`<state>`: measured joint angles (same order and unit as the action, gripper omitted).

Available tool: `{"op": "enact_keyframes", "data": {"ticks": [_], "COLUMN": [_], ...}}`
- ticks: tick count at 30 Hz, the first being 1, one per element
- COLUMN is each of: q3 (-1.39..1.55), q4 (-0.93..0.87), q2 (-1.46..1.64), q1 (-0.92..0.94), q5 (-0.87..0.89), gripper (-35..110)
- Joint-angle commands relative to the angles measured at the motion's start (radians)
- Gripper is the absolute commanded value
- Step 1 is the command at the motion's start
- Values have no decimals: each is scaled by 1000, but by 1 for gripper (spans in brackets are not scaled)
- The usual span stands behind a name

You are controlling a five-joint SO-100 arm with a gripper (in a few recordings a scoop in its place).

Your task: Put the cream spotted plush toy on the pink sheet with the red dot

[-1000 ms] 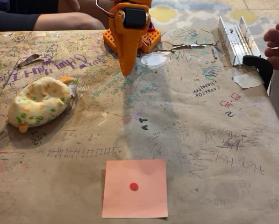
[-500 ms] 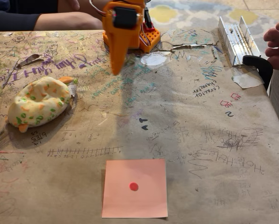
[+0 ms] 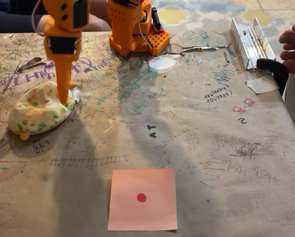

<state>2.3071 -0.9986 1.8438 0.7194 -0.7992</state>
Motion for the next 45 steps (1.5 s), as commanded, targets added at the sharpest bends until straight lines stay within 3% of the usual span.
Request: {"op": "enact_keyframes", "data": {"ticks": [1,18,32,38,45], "q3": [-160,-383,-621,-916,-1193], "q4": [-54,-229,-322,-431,-591], "q2": [-57,-350,-549,-699,-870], "q1": [29,103,80,72,98], "q5": [-51,-282,-253,-196,-209], "gripper": [42,42,39,39,1]}}
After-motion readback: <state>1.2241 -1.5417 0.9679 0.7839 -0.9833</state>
